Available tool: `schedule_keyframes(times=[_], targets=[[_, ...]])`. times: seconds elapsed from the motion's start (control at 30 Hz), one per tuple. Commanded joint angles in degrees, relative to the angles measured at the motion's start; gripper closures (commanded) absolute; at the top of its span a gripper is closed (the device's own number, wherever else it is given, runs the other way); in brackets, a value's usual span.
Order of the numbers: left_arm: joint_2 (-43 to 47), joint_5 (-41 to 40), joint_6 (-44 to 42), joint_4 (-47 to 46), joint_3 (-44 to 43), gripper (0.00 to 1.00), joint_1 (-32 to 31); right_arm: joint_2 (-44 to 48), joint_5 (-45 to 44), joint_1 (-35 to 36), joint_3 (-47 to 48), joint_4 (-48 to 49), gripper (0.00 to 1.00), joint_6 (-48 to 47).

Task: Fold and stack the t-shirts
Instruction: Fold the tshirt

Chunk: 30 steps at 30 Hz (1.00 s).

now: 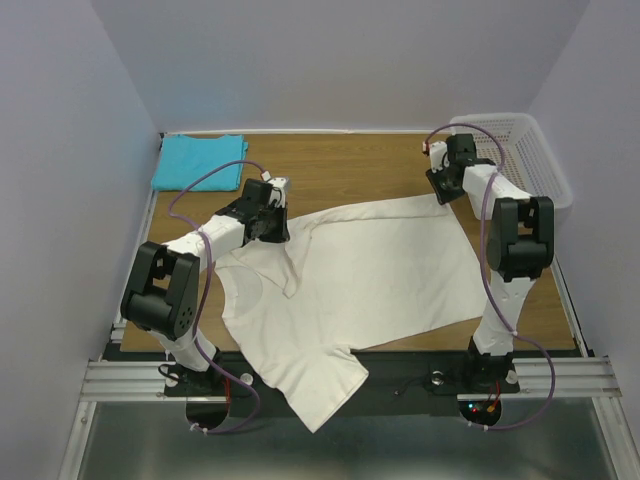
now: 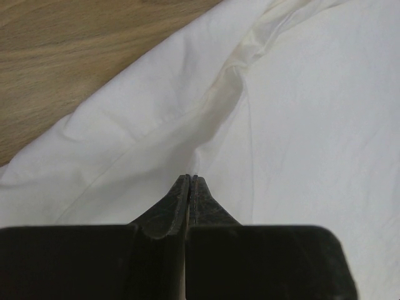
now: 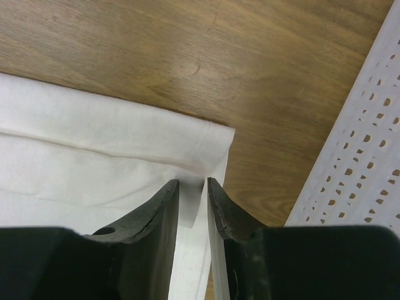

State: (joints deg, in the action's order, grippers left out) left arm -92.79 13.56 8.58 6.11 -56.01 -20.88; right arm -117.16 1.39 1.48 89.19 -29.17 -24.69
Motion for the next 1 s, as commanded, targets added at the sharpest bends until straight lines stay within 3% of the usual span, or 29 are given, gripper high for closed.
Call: schedule_keyframes(times=[0.0, 0.13, 0.17, 0.43, 0.97], targets=[[3.06, 1.20, -0.76, 0.57, -1.73, 1.00, -0.12, -0.35, -0.51, -0.16, 1.52, 1.39, 0.69, -0.45], [3.14, 1.20, -0.84, 0.57, -1.82, 1.00, -0.12, -0.43, -0.42, -0.24, 1.17, 1.39, 0.70, -0.45], [3.15, 1.12, -0.84, 0.83, -2.00, 1.00, -0.12, -0.61, -0.42, -0.24, 1.16, 1.39, 0.80, -0.54], [3.76, 1.12, -1.11, 1.27, -2.35, 1.00, -0.12, 0.62, 0.19, -0.42, 0.90, 1.39, 0.98, -0.27], [8.33, 2.17, -3.22, 5.58, -1.47, 1.00, -0.12, 10.11, 3.89, -2.52, -4.81, 2.71, 1.00, -1.94]])
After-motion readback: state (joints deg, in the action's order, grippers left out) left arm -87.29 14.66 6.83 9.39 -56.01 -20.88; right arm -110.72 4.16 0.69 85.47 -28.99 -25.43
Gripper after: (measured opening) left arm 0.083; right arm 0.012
